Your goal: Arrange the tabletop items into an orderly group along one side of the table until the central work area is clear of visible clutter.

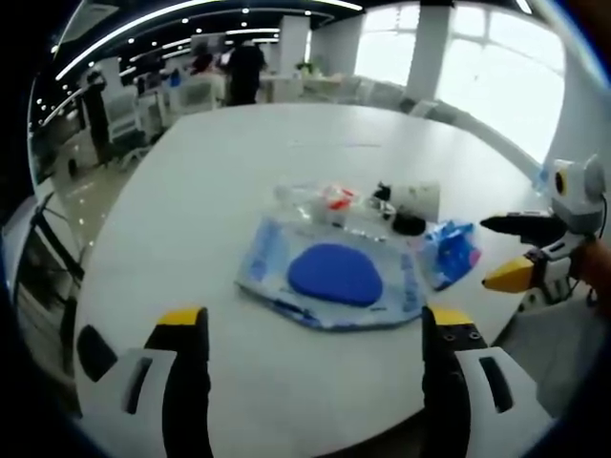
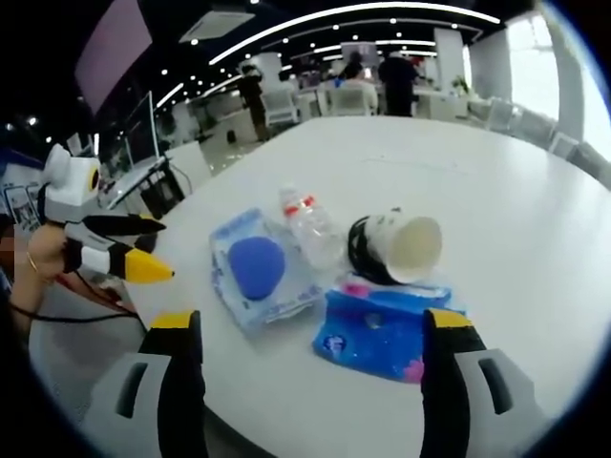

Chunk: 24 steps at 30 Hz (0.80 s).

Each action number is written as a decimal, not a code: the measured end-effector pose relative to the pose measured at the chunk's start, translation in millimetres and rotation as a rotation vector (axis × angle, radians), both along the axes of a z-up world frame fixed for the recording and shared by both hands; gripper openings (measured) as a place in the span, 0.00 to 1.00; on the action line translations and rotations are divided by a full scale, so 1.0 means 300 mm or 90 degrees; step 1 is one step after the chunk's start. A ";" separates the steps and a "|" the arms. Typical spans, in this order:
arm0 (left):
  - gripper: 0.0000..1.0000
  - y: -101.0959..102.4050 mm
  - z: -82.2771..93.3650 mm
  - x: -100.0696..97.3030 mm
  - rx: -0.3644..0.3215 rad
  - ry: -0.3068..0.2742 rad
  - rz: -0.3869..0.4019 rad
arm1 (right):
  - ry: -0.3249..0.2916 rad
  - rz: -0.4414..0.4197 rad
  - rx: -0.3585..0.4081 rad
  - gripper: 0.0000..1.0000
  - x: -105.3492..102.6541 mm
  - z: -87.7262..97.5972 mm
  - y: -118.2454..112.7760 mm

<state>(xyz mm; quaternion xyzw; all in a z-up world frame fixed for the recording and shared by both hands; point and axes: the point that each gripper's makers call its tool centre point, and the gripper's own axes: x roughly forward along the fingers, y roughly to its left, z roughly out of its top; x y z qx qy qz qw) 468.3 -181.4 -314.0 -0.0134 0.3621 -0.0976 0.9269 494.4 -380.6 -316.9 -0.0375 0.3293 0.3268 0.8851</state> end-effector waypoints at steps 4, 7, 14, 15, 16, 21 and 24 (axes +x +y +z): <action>0.89 0.001 -0.001 0.001 -0.001 0.001 0.001 | -0.001 0.004 0.000 0.94 -0.001 0.000 0.007; 0.89 0.003 -0.006 0.001 0.000 0.005 0.002 | -0.010 0.003 0.006 0.92 0.005 0.011 0.010; 0.90 0.002 -0.014 0.003 -0.004 0.007 0.003 | -0.021 -0.002 0.017 0.91 0.017 0.022 0.015; 0.90 0.001 -0.015 0.004 -0.004 0.007 0.003 | -0.020 0.002 0.016 0.91 0.018 0.019 0.018; 0.90 0.000 -0.015 0.006 -0.004 0.004 0.001 | -0.015 0.006 0.012 0.92 0.014 0.011 0.021; 0.92 -0.033 -0.023 0.015 0.016 -0.002 -0.042 | -0.001 0.017 0.008 0.92 -0.001 -0.007 0.037; 0.93 -0.053 -0.019 0.028 -0.010 -0.015 -0.050 | 0.000 0.021 0.011 0.92 -0.003 -0.002 0.048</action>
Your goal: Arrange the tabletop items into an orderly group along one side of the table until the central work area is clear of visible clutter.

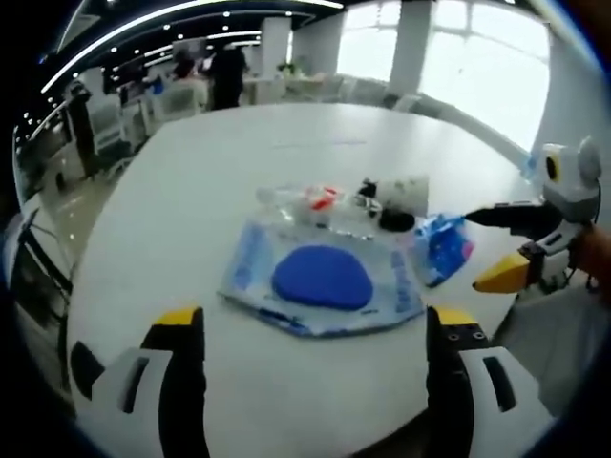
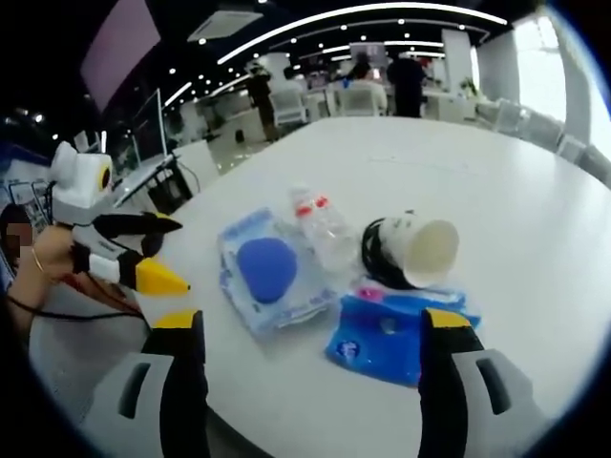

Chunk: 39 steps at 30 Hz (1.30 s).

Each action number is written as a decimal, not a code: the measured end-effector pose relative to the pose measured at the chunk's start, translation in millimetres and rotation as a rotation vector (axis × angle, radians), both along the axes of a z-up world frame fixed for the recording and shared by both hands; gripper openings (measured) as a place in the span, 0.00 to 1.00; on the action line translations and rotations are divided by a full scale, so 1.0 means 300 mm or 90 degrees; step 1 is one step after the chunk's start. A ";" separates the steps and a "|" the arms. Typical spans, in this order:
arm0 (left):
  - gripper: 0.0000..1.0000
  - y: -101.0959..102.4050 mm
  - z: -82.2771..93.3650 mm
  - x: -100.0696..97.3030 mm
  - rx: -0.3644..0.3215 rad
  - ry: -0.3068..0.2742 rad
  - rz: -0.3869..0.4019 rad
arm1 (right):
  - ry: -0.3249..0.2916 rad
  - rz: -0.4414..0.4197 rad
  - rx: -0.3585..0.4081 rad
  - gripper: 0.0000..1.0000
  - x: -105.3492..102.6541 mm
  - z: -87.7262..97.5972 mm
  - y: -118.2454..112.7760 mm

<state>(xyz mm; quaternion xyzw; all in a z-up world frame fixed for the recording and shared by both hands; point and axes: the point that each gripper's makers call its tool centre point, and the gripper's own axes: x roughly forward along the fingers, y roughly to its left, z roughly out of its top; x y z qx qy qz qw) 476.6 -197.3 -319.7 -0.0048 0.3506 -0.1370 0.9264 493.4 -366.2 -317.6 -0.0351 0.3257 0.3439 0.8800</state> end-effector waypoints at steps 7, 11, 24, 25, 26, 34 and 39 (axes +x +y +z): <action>0.93 -0.015 -0.003 0.012 -0.007 -0.011 -0.014 | 0.003 -0.001 0.027 0.92 0.020 0.028 0.016; 0.93 -0.026 -0.025 0.005 -0.007 0.005 -0.023 | 0.006 -0.006 0.052 0.91 0.056 0.070 0.020; 0.92 -0.019 -0.046 0.003 -0.001 0.022 -0.023 | 0.015 0.031 0.051 0.89 0.184 0.112 0.086; 0.92 -0.016 -0.050 0.001 0.003 0.027 -0.023 | 0.020 0.035 0.050 0.89 0.192 0.107 0.091; 0.92 -0.016 -0.053 0.000 0.002 0.030 -0.023 | 0.020 0.036 0.049 0.89 0.194 0.104 0.092; 0.91 -0.016 -0.051 0.000 0.001 0.030 -0.021 | 0.015 0.054 0.031 0.88 0.269 0.082 0.126; 0.92 -0.010 -0.041 -0.001 -0.008 0.025 -0.011 | 0.011 0.074 0.019 0.84 0.310 0.054 0.152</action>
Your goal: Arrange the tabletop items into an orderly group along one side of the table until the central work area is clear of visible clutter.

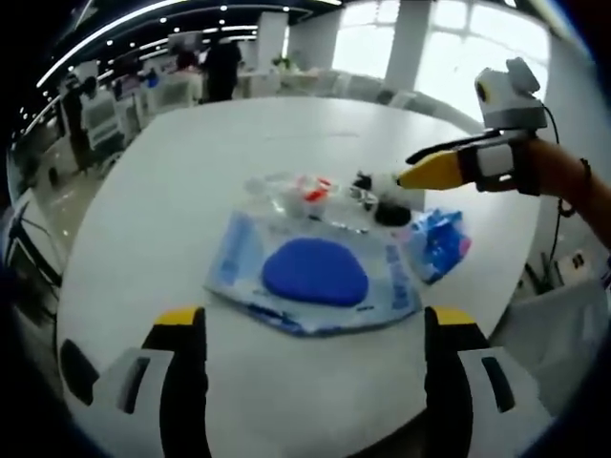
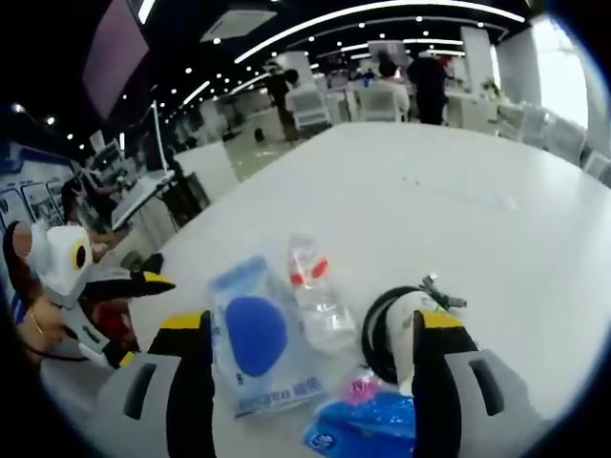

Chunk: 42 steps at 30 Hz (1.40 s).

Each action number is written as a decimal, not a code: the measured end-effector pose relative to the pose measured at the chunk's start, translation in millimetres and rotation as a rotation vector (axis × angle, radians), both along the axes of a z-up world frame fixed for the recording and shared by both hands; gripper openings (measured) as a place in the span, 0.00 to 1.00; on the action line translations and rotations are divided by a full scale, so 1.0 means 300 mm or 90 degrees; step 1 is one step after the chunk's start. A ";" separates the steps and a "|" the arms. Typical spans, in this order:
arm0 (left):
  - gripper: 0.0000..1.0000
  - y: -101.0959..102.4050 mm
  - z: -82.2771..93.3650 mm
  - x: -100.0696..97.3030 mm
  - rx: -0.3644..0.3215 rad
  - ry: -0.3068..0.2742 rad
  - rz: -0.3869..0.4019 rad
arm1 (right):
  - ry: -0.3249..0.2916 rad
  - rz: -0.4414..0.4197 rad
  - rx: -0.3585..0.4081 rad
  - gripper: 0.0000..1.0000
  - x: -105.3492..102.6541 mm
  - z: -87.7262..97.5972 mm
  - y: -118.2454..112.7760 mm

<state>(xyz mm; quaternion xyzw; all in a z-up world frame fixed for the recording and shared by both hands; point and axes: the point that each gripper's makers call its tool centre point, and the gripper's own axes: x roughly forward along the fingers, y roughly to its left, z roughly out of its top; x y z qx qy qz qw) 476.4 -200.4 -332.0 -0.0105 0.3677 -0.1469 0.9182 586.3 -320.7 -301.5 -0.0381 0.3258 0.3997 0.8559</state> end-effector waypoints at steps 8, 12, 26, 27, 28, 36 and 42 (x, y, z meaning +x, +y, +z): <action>0.91 -0.001 -0.003 -0.002 -0.003 0.005 0.001 | -0.024 0.043 -0.040 0.72 0.048 -0.037 0.045; 0.92 0.002 -0.012 -0.010 0.001 0.018 0.001 | -0.024 0.052 -0.058 0.67 0.074 -0.063 0.063; 0.92 0.001 -0.006 -0.001 -0.003 0.013 0.004 | -0.029 0.080 -0.099 0.54 0.173 -0.103 0.138; 0.92 0.004 -0.008 -0.002 -0.002 0.015 0.005 | -0.029 0.091 -0.107 0.53 0.173 -0.111 0.147; 0.92 0.006 -0.009 -0.002 -0.002 0.015 0.006 | -0.029 0.095 -0.110 0.52 0.173 -0.116 0.154; 0.91 0.013 -0.015 -0.004 0.001 0.023 0.010 | -0.004 0.120 -0.143 0.47 0.155 -0.167 0.182; 0.91 0.019 -0.017 -0.007 0.000 0.027 0.015 | 0.033 0.118 -0.175 0.44 0.146 -0.208 0.171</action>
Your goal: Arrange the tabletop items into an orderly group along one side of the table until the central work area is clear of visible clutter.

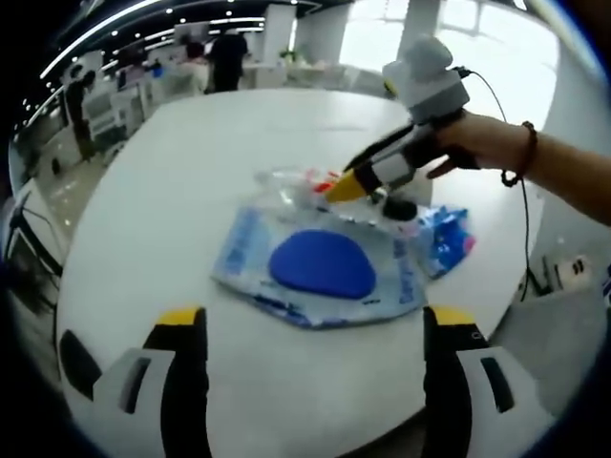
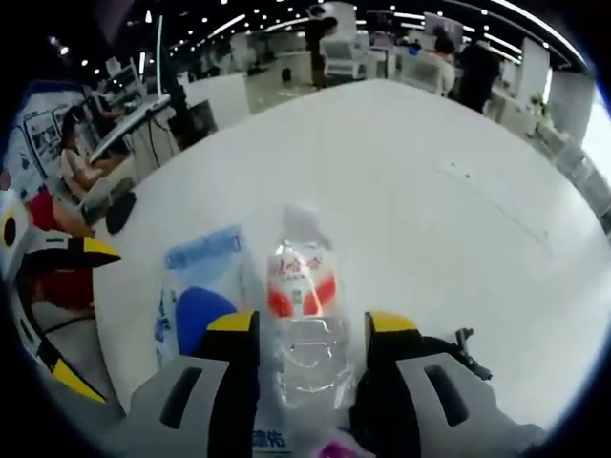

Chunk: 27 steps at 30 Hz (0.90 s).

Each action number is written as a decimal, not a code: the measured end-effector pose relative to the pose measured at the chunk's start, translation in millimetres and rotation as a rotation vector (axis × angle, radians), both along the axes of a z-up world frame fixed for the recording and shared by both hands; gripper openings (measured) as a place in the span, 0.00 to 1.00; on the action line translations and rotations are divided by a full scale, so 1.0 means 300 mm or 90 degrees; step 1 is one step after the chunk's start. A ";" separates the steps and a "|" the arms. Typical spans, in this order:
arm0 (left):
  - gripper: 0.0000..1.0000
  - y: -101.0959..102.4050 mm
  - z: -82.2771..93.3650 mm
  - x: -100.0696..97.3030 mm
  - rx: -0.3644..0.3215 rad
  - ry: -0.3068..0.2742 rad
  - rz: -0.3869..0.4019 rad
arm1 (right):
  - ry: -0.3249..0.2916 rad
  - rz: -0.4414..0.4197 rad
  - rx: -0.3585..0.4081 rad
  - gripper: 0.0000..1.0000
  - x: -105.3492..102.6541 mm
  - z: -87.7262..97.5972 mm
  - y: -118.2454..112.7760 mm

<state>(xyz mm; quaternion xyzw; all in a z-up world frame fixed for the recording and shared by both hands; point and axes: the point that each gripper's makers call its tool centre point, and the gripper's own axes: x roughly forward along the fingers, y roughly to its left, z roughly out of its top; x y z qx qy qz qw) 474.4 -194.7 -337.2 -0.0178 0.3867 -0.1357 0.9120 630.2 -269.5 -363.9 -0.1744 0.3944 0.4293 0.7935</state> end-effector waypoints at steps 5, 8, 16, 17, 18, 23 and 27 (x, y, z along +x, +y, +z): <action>0.90 0.003 0.001 0.000 -0.001 0.000 0.003 | 0.020 0.002 -0.042 0.38 -0.005 -0.028 -0.002; 0.90 0.005 -0.001 -0.002 -0.004 0.003 0.005 | 0.032 0.007 -0.080 0.38 -0.005 -0.039 -0.004; 0.89 0.004 -0.003 -0.005 -0.006 0.006 0.005 | 0.059 0.040 -0.176 0.39 -0.005 -0.070 -0.004; 0.89 0.004 -0.003 -0.005 -0.007 0.006 0.006 | 0.063 0.040 -0.182 0.39 -0.006 -0.071 -0.005; 0.89 0.005 -0.003 -0.006 -0.008 0.006 0.006 | 0.072 0.037 -0.188 0.39 -0.005 -0.072 -0.007; 0.88 0.010 -0.009 -0.010 -0.005 0.014 0.008 | 0.105 0.027 -0.202 0.39 0.001 -0.085 -0.012; 0.88 0.015 -0.012 -0.011 -0.002 0.016 0.010 | 0.131 0.027 -0.222 0.40 -0.002 -0.099 -0.013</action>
